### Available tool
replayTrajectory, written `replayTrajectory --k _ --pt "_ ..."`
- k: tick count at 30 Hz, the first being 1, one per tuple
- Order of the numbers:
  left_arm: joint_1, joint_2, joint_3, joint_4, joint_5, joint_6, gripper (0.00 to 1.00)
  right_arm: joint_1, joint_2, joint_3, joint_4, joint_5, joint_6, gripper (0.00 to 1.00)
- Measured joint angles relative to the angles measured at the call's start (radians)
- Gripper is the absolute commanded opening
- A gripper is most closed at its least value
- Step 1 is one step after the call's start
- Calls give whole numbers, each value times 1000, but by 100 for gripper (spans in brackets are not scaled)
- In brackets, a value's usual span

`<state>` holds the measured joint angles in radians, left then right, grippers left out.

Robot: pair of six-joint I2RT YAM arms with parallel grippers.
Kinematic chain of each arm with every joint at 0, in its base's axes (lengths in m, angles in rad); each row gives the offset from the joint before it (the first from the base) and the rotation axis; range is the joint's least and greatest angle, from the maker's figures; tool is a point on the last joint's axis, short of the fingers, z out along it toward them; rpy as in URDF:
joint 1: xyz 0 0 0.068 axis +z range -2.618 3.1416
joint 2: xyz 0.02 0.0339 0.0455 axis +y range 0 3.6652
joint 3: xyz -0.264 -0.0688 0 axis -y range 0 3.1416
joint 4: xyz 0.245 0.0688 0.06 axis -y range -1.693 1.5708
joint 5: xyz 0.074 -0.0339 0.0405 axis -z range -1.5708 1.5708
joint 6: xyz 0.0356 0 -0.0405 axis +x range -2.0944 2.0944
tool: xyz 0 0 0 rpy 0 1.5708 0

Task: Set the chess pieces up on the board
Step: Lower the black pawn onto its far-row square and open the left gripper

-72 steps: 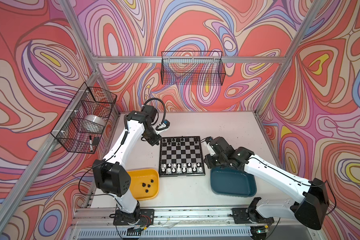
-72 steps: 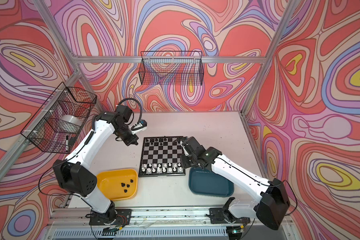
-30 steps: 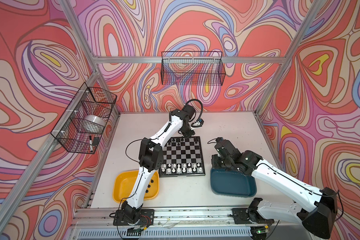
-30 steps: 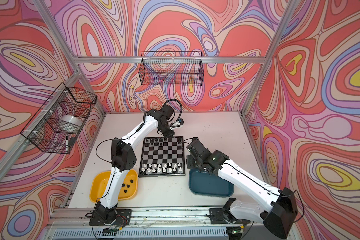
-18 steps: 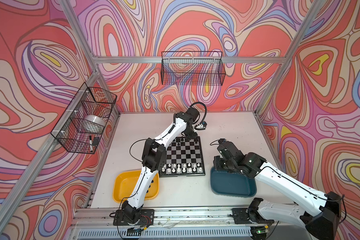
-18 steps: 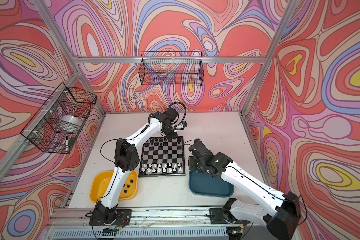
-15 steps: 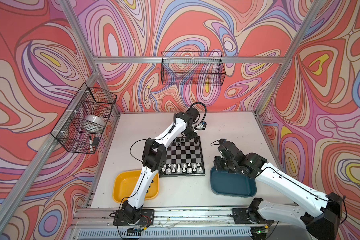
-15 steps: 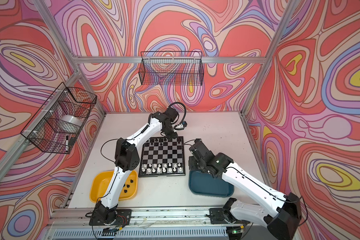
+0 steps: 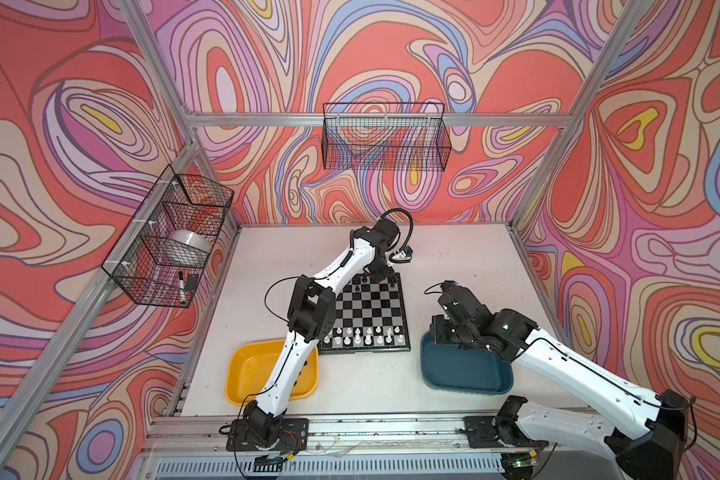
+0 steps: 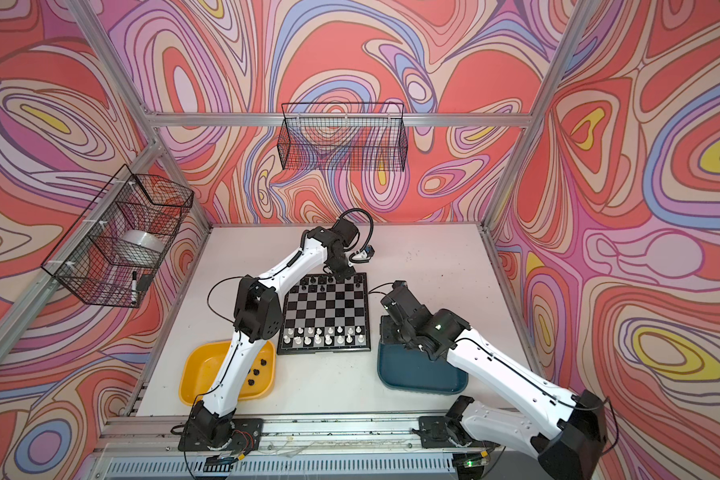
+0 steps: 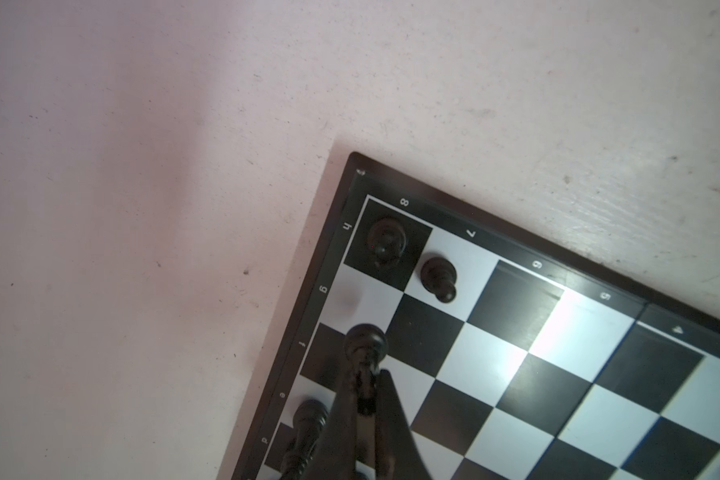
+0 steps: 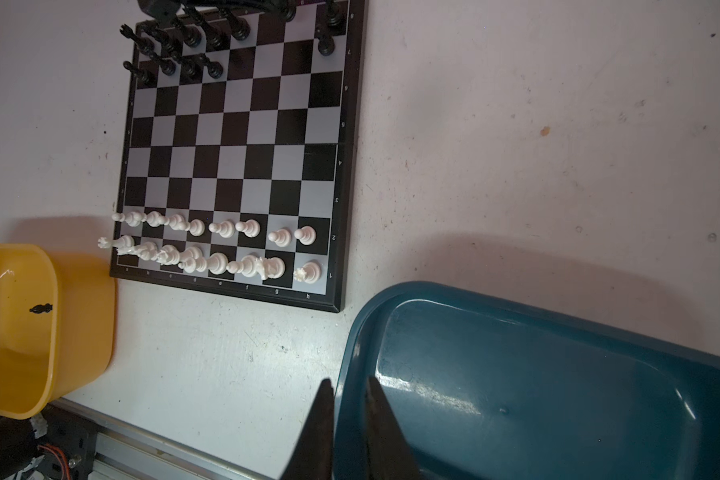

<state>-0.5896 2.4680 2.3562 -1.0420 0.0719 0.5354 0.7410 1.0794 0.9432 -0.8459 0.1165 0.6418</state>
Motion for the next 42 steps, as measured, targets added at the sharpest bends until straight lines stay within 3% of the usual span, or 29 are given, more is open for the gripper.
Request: replayTrajectory --k 42 --pt "-1 34 0 37 -19 11 14 2 -34 -12 -8 23 20 14"
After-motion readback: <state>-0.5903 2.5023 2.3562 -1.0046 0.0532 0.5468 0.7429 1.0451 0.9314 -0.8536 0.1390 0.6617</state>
